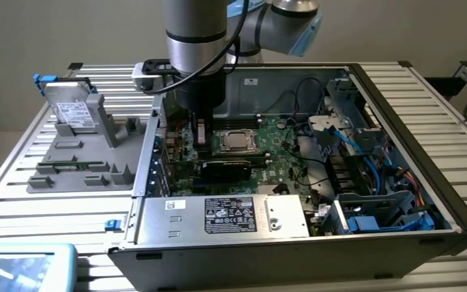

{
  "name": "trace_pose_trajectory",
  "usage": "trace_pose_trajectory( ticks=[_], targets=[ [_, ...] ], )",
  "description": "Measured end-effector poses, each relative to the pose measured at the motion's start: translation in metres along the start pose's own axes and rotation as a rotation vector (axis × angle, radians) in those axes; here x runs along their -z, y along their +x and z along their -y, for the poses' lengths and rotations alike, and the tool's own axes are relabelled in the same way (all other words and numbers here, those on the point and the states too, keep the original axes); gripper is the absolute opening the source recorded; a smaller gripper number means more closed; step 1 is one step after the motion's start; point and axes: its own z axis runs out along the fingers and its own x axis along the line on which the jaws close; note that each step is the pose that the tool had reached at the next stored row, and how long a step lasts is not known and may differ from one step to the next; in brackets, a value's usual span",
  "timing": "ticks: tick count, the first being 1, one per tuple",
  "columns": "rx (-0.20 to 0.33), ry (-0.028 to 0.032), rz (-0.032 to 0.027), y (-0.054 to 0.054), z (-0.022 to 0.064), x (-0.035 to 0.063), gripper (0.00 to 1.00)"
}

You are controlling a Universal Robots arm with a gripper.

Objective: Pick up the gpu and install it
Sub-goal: 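Press down on the gpu until it lock into place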

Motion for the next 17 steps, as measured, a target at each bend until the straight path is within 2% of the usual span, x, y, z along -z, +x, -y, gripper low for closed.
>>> trace_pose_trajectory(
  ticks=[8, 13, 14, 16, 17],
  targets=[
    [-0.01, 0.0043, -0.0006, -0.004, -0.003, -0.0113, 0.12],
    [-0.013, 0.0046, -0.0029, -0.005, -0.0033, -0.0169, 0.12],
    [-0.013, 0.0048, -0.0034, -0.005, -0.0033, -0.0169, 0.12],
    [-0.016, 0.0047, -0.0032, -0.005, -0.0029, -0.0108, 0.12],
    [-0.017, 0.0037, -0.0057, -0.004, -0.0022, -0.0067, 0.12]
  ],
)
